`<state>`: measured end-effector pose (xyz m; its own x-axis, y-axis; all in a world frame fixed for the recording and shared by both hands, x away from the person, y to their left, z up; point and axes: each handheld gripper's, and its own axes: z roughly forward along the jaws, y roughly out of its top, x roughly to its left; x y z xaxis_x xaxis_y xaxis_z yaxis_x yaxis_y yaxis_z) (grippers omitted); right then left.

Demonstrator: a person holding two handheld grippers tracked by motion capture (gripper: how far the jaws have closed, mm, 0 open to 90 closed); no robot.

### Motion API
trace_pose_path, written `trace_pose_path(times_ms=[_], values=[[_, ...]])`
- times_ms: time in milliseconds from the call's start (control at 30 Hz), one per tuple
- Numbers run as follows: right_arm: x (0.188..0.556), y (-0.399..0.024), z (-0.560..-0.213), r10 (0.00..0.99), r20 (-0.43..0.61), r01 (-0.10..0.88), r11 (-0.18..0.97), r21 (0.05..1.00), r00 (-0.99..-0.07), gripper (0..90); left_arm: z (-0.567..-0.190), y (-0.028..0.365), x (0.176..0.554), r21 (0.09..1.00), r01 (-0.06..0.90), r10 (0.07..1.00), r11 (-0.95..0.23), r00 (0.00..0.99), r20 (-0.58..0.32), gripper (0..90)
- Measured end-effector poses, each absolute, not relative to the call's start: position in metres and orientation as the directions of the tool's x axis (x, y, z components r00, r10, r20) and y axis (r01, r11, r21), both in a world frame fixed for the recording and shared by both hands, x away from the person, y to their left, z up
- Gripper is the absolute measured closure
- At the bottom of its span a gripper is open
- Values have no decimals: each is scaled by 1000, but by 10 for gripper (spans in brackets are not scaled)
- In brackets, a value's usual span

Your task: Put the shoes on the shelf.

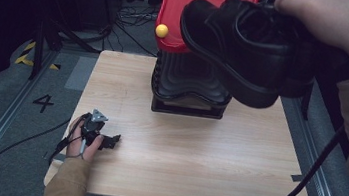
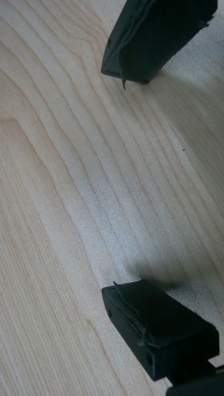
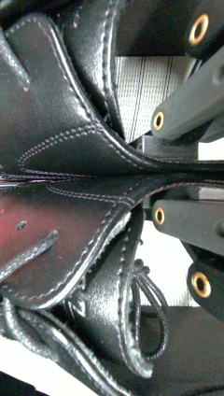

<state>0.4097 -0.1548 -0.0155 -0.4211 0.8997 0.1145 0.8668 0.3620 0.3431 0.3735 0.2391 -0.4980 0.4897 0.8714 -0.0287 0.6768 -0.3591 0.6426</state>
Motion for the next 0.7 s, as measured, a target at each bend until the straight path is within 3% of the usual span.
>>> trace_pose_path(times_ms=[433, 700], values=[[463, -134, 11, 940, 113, 874, 251, 416, -323, 825, -499, 239, 374, 649, 673, 873, -357, 488, -26, 0], [491, -121, 11, 951, 89, 852, 220, 475, -295, 825, -499, 239, 374, 649, 672, 873, -356, 488, -26, 0]])
